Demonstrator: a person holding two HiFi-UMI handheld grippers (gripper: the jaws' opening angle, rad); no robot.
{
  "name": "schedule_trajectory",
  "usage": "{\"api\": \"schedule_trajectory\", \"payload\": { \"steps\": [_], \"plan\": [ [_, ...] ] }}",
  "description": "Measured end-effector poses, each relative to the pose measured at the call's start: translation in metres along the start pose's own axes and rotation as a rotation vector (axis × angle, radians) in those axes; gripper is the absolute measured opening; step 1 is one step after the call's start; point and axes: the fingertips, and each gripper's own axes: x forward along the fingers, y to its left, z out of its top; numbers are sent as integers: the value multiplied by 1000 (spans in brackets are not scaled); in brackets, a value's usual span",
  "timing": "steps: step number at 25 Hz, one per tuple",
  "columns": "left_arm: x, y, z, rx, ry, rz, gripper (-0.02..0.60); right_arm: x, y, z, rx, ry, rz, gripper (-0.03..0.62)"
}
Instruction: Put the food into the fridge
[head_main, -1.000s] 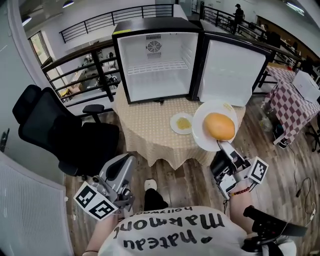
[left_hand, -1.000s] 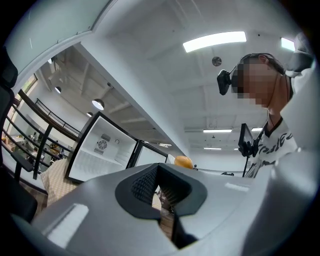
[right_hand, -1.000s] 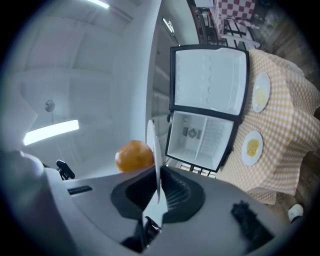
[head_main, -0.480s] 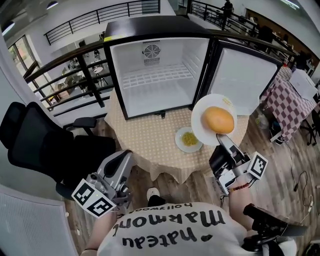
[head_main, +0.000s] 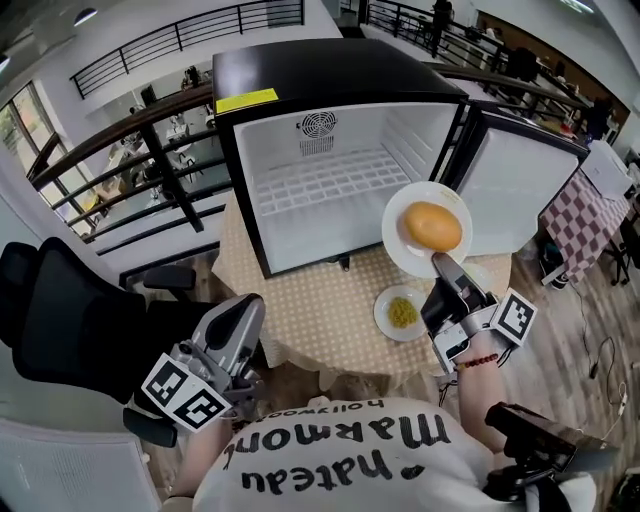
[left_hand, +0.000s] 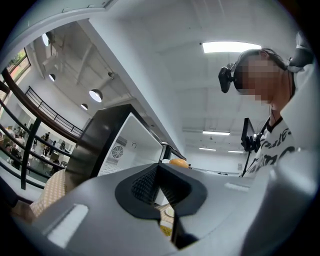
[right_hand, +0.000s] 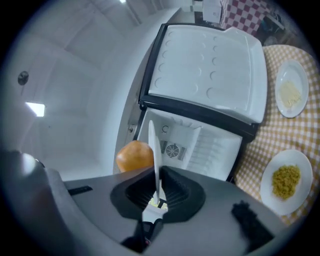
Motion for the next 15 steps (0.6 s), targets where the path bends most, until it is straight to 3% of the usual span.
{"api": "schedule_trajectory", "payload": {
  "steps": [6, 15],
  "plan": [
    [11, 49, 2, -17, 8, -12, 6, 55, -27, 0, -31, 11, -99, 31],
    [30, 88, -3, -66, 57, -67, 6, 113, -57, 14, -48, 15, -200, 32]
  ]
}}
